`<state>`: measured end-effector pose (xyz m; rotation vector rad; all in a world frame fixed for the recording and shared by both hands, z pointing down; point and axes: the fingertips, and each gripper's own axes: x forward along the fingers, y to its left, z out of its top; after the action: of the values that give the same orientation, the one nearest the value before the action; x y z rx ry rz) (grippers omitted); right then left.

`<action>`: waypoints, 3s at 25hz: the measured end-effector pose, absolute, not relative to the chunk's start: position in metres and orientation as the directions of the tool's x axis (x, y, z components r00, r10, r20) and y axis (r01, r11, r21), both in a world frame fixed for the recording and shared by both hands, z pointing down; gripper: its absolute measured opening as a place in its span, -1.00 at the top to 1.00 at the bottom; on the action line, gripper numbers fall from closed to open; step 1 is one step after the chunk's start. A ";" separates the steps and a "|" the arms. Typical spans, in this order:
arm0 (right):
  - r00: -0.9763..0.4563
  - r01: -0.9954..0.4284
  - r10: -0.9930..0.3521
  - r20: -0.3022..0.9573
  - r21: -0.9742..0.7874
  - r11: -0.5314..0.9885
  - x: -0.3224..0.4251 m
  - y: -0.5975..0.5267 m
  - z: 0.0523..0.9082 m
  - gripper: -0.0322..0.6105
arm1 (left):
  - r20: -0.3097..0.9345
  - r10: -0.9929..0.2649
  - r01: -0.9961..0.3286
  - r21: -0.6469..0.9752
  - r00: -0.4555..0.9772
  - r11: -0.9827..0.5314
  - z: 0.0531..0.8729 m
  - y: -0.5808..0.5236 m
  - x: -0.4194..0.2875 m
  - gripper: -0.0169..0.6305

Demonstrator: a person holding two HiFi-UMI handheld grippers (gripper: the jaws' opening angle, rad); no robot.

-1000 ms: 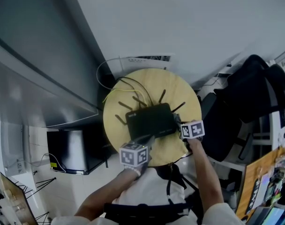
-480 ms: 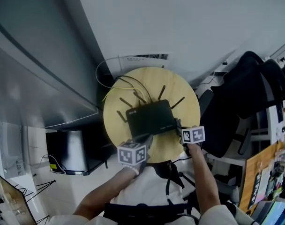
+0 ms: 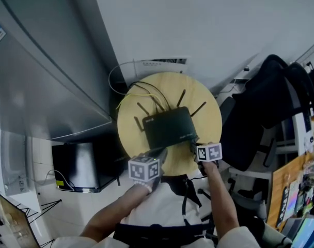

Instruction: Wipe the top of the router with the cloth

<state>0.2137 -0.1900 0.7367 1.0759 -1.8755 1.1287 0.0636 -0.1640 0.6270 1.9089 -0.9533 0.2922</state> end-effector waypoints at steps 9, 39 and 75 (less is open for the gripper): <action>-0.463 -0.870 -0.266 0.846 -0.377 0.317 0.167 -0.171 0.739 0.78 | 0.566 -0.523 -0.743 0.631 0.637 -0.222 0.625 -0.149 0.035 0.95; -0.628 -0.746 -0.192 0.754 -0.514 0.423 -0.035 -0.120 0.725 0.78 | 0.613 -0.609 -0.829 0.542 0.504 -0.140 0.631 -0.109 -0.072 0.95; -0.320 -0.944 -0.371 0.872 -0.260 0.204 0.007 -0.122 0.735 0.78 | 0.577 -0.607 -0.799 0.577 0.546 -0.170 0.631 -0.093 -0.098 0.95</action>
<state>0.0075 -0.1218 0.7347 1.2272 -1.8106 1.0885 -0.0978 -0.0931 0.6308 1.8756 -1.1497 0.2659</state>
